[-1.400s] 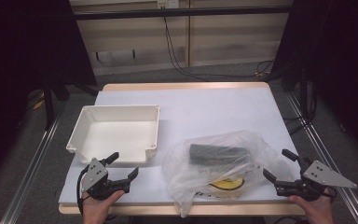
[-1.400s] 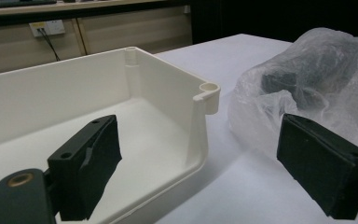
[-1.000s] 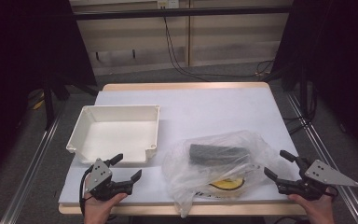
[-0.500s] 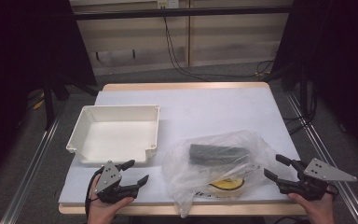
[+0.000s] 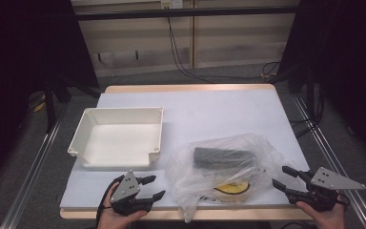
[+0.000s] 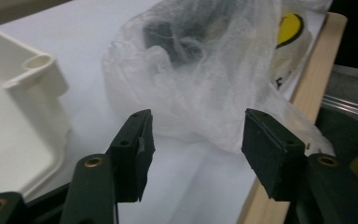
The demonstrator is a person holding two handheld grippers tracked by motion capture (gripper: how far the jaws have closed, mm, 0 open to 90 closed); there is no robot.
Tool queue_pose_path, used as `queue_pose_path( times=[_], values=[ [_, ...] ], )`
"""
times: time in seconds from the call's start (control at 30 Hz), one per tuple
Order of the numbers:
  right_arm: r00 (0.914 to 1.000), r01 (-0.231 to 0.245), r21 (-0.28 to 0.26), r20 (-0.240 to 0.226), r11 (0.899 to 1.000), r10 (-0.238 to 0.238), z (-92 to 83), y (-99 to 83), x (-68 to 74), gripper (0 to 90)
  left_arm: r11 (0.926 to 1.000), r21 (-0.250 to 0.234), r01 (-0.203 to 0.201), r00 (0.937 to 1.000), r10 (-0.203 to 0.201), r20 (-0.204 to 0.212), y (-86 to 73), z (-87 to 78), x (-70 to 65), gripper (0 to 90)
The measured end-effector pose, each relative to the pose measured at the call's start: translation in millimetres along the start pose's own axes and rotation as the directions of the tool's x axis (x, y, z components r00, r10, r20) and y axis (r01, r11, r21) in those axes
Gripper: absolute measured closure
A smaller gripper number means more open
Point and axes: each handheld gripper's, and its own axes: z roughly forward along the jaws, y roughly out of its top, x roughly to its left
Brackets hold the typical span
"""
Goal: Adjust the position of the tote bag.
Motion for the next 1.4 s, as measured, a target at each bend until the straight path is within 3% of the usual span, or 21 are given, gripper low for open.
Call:
queue_pose_path(
  times=[0.3,0.57,0.77,0.97,1.07,1.17,1.2,1.23,1.4],
  values=[
    [0.9999,0.002,0.037,0.012,0.999,-0.002,-1.9,-2.4,-3.5,46.2,0.9994,0.031,-0.016,0.9948,0.013,0.101,5.3,12.3,-16.7,58.4],
    [0.9991,0.000,0.090,0.043,0.996,-0.004,-11.2,-14.0,-7.0,46.7,0.9960,0.075,-0.048,0.9804,0.033,0.194,9.2,25.5,-31.1,71.1],
    [0.9978,0.012,0.099,0.064,0.995,-0.018,-10.3,-16.6,-10.1,46.7,0.9940,0.091,-0.061,0.9740,0.040,0.223,12.0,36.9,-33.3,67.4],
    [0.9975,-0.005,0.104,0.070,0.995,-0.002,-10.6,-19.8,-14.8,46.4,0.9877,0.121,-0.099,0.9568,0.061,0.284,17.7,52.7,-38.9,70.0],
    [0.9980,-0.007,0.109,0.063,0.994,0.000,-8.5,-20.8,-16.0,46.1,0.9847,0.139,-0.105,0.9593,0.064,0.275,18.2,60.0,-36.1,65.5],
    [0.9979,-0.011,0.110,0.064,0.994,0.004,-7.2,-21.3,-16.5,45.4,0.9836,0.149,-0.101,0.9573,0.056,0.284,18.0,66.3,-33.2,63.1],
    [0.9980,-0.014,0.113,0.064,0.993,0.007,-6.9,-21.5,-16.8,45.2,0.9787,0.175,-0.107,0.9603,0.056,0.273,17.9,68.6,-32.1,62.8],
    [0.9980,-0.015,0.113,0.062,0.993,0.008,-6.2,-21.8,-17.6,44.7,0.9784,0.180,-0.102,0.9606,0.050,0.274,16.9,72.2,-30.7,60.5],
    [0.9983,-0.014,0.119,0.058,0.993,0.008,-4.9,-23.0,-18.0,44.3,0.9638,0.234,-0.127,0.9565,0.056,0.286,12.0,80.7,-28.1,52.4]
  ],
)
